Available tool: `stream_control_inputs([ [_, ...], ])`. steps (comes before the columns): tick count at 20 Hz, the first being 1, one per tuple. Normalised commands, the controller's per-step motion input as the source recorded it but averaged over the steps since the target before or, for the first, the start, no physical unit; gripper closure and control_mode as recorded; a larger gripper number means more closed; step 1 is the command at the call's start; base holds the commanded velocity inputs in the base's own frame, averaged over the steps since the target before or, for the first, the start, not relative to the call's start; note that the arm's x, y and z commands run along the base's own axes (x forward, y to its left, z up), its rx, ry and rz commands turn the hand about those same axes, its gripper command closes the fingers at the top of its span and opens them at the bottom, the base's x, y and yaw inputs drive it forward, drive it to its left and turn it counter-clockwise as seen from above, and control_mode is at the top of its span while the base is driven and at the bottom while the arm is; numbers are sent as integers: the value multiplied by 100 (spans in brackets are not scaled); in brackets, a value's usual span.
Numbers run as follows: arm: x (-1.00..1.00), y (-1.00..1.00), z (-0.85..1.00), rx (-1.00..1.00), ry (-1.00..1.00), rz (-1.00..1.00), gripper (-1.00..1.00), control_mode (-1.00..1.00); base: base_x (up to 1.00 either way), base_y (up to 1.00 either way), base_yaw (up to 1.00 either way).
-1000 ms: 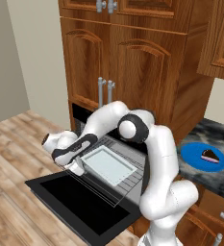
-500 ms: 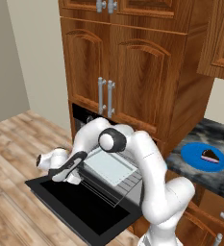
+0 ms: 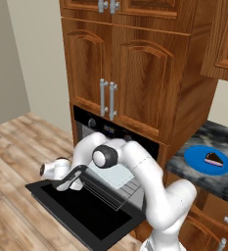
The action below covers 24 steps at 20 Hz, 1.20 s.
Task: Take the baked cake out of the oven and place it on the plate for cooling. Then close the oven door.
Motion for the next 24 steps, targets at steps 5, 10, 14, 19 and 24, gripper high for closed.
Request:
stream_control_inputs([
  [5,57,0,-73,1,7,5,-100,-100,0,0,0],
  [10,63,-25,-46,0,1,3,-100,-100,0,0,0],
  [14,74,-59,-16,0,0,0,-100,-100,0,0,0],
  [19,77,-89,-1,0,5,0,-100,-100,0,0,0],
  [24,60,-100,0,0,8,0,-100,-100,0,0,0],
])
